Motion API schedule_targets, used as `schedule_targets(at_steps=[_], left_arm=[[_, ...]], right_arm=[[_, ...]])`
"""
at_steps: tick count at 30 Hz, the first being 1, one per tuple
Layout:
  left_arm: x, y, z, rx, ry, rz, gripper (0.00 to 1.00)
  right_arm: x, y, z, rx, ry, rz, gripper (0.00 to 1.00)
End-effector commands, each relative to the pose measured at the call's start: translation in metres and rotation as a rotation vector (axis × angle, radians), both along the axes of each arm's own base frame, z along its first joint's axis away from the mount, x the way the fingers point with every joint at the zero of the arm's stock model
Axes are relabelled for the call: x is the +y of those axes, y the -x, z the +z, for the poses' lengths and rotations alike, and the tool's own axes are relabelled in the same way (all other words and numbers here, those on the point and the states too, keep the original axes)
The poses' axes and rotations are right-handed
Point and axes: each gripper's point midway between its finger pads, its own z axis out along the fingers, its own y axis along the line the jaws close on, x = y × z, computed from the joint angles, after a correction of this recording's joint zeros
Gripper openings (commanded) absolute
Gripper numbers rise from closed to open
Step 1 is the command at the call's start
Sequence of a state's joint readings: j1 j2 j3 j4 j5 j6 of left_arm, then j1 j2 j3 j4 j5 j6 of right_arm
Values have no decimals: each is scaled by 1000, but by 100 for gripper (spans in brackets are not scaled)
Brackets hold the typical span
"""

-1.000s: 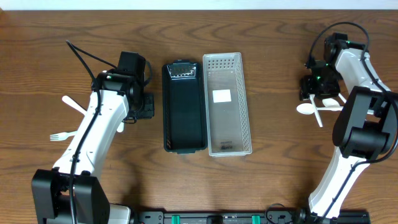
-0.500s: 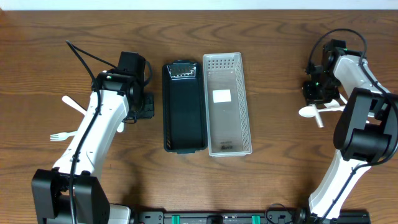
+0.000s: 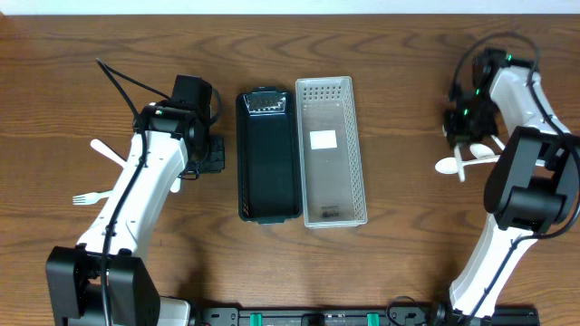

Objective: Pack container
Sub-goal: 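Grasp a white spoon with the right gripper and lift, then lower the spoon into the clear basket and open the right gripper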

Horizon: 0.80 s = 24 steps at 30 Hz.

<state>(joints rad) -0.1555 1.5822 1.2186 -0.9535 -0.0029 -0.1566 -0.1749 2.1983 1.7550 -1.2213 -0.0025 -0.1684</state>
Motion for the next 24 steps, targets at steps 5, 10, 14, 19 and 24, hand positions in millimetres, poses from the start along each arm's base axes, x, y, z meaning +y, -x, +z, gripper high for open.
schedule_targets(at_steps=[5, 10, 14, 19, 24], left_arm=[[0, 1, -3, 10, -7, -8, 38], [0, 1, -3, 11, -7, -8, 38], [0, 1, -3, 11, -8, -8, 38], [0, 1, -3, 11, -8, -8, 38], [0, 1, -3, 11, -8, -8, 38]], right_arm=[[80, -65, 141, -366, -87, 20, 1], [158, -67, 180, -467, -198, 36, 1], [222, -55, 175, -451, -223, 95, 1], [272, -39, 146, -402, -146, 82, 1], [281, -29, 105, -341, -28, -1, 1]])
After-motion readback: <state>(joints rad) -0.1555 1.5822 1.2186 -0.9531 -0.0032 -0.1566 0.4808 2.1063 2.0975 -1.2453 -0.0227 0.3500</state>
